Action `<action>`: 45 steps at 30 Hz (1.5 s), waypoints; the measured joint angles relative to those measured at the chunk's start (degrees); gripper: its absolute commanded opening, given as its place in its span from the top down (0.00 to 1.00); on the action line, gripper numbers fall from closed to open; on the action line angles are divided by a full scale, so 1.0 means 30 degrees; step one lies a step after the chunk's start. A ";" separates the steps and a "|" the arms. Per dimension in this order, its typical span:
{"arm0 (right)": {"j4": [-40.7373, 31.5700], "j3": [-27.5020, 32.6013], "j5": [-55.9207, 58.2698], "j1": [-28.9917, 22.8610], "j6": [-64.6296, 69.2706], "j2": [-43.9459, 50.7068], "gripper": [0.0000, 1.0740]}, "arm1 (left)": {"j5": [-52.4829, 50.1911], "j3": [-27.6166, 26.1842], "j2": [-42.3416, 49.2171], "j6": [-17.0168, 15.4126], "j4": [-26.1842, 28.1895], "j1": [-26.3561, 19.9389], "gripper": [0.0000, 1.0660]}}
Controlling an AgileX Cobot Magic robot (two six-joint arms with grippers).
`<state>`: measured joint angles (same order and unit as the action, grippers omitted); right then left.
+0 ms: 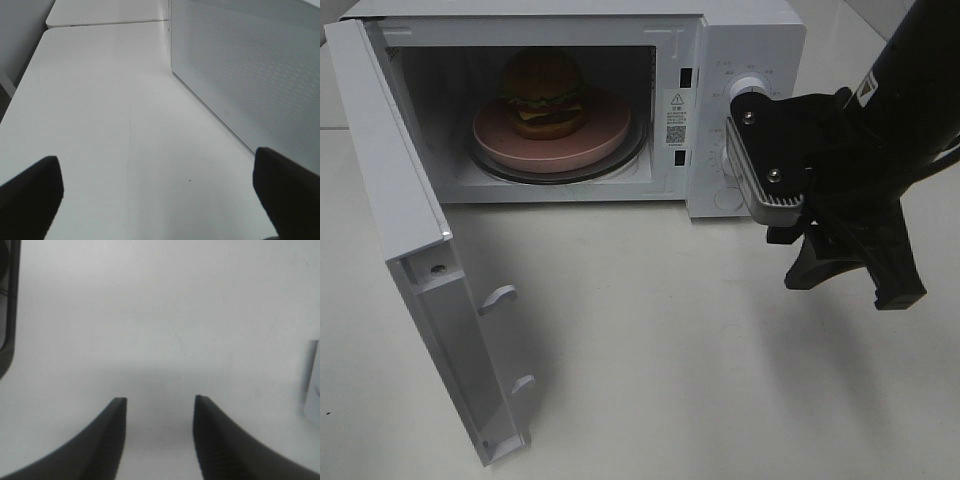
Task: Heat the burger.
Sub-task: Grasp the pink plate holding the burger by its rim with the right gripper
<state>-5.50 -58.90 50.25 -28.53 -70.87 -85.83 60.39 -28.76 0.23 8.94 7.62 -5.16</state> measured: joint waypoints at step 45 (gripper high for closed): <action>0.3820 -0.6054 -0.5348 -0.3151 0.1509 -0.6016 0.22 | 0.0000 0.0000 0.0000 0.0000 0.0000 0.0000 0.08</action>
<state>5.96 -77.06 34.21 -37.99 -66.35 -103.88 60.39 -28.76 0.23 8.94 7.62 -5.16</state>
